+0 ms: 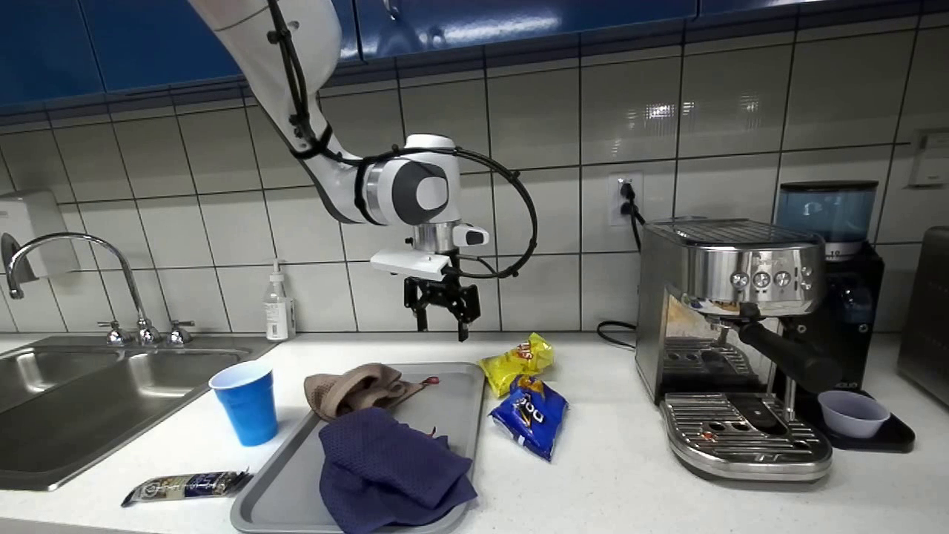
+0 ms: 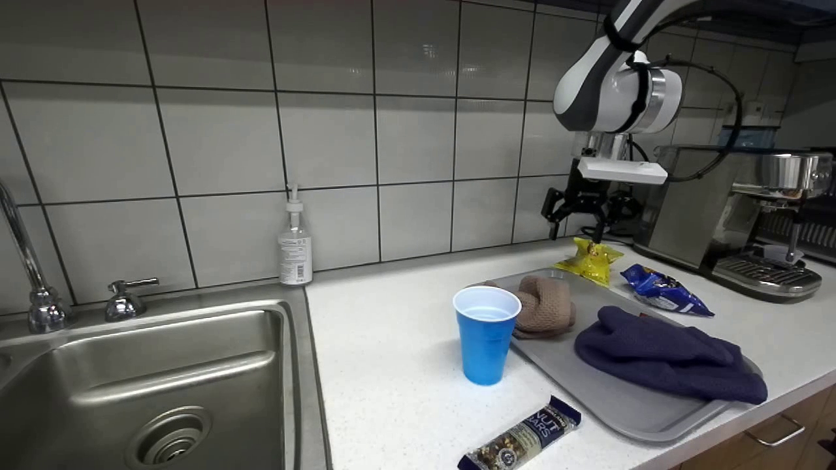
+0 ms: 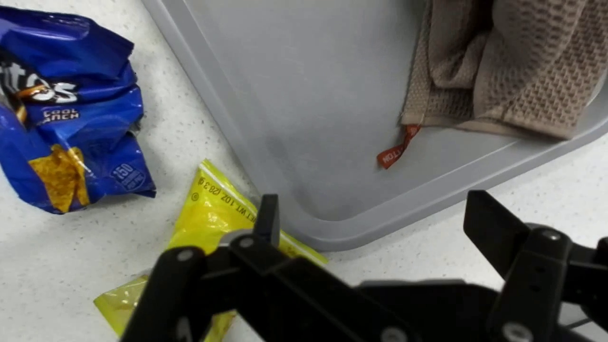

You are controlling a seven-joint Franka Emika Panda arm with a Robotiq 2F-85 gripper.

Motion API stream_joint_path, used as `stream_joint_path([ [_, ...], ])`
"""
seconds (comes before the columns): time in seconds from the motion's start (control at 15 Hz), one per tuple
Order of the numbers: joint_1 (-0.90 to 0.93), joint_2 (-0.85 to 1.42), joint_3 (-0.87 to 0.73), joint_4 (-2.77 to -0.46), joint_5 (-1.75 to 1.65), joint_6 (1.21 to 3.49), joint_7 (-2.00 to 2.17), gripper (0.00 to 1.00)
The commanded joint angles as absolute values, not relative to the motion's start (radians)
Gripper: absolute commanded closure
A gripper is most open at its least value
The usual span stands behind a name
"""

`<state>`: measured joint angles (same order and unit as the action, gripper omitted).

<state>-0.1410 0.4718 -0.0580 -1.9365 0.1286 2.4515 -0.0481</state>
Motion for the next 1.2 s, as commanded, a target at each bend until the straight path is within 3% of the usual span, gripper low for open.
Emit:
stream_joint_path([
  [0.0, -0.160, 0.355, -0.008, -2.105, 0.139, 2.524, -0.199, 0.00],
  [1.13, -0.141, 0.170, 0.108, -2.432, 0.328, 2.661, -0.685, 0.00],
])
